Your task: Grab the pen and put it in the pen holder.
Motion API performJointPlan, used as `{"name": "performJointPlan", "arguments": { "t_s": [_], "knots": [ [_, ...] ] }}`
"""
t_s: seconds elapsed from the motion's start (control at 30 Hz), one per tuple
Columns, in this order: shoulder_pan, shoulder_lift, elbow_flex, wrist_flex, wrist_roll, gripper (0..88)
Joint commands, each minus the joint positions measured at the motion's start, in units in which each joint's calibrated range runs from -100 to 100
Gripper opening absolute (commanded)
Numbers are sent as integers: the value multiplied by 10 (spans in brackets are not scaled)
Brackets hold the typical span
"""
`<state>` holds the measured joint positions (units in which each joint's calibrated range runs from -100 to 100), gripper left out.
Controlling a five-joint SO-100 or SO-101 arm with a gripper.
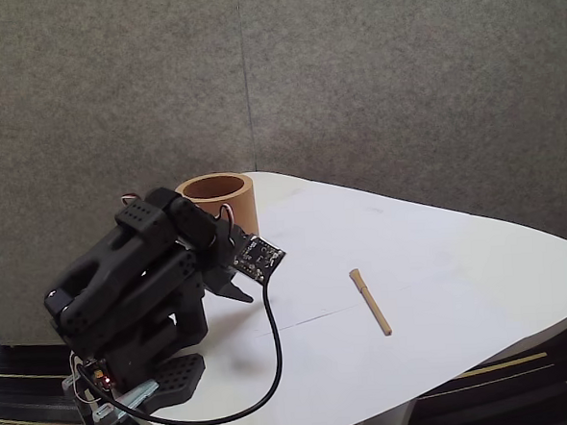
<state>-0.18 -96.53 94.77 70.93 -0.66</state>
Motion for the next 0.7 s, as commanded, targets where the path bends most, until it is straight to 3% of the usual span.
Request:
{"name": "performJointPlan", "arguments": {
  "t_s": [0.0,0.67],
  "knots": [
    [-3,-3,-3,2,2,306],
    [0,-3,-3,2,1,306]
  ]
}}
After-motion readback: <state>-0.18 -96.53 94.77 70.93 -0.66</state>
